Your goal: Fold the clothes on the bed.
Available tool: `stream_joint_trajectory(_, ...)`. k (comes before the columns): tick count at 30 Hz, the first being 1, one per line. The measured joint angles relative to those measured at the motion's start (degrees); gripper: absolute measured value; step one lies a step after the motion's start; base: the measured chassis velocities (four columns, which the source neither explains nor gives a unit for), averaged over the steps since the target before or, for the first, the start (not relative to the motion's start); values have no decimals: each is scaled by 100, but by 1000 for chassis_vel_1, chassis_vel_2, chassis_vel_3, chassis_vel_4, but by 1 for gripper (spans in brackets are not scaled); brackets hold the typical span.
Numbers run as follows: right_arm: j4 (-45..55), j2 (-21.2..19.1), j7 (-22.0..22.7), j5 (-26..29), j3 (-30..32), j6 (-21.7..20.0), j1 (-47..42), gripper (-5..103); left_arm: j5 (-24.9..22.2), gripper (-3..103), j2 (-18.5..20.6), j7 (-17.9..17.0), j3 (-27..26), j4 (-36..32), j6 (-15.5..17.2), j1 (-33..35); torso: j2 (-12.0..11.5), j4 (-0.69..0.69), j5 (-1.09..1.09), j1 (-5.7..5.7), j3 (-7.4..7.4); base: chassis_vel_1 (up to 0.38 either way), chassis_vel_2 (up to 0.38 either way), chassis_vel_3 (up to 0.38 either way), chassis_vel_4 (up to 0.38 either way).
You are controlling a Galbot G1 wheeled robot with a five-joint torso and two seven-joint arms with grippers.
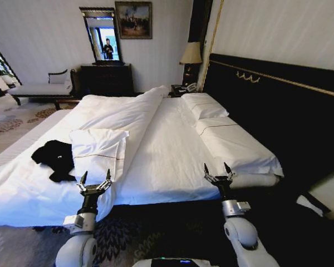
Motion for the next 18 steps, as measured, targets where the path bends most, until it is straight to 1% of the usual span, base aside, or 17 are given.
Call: stream_joint_trajectory(18, -69, 25, 5, -5, -24, -1, 41, 100, 15, 100, -16, 0, 12, 33, -6, -14, 0, 1, -1, 1, 0, 80, 75, -78, -86)
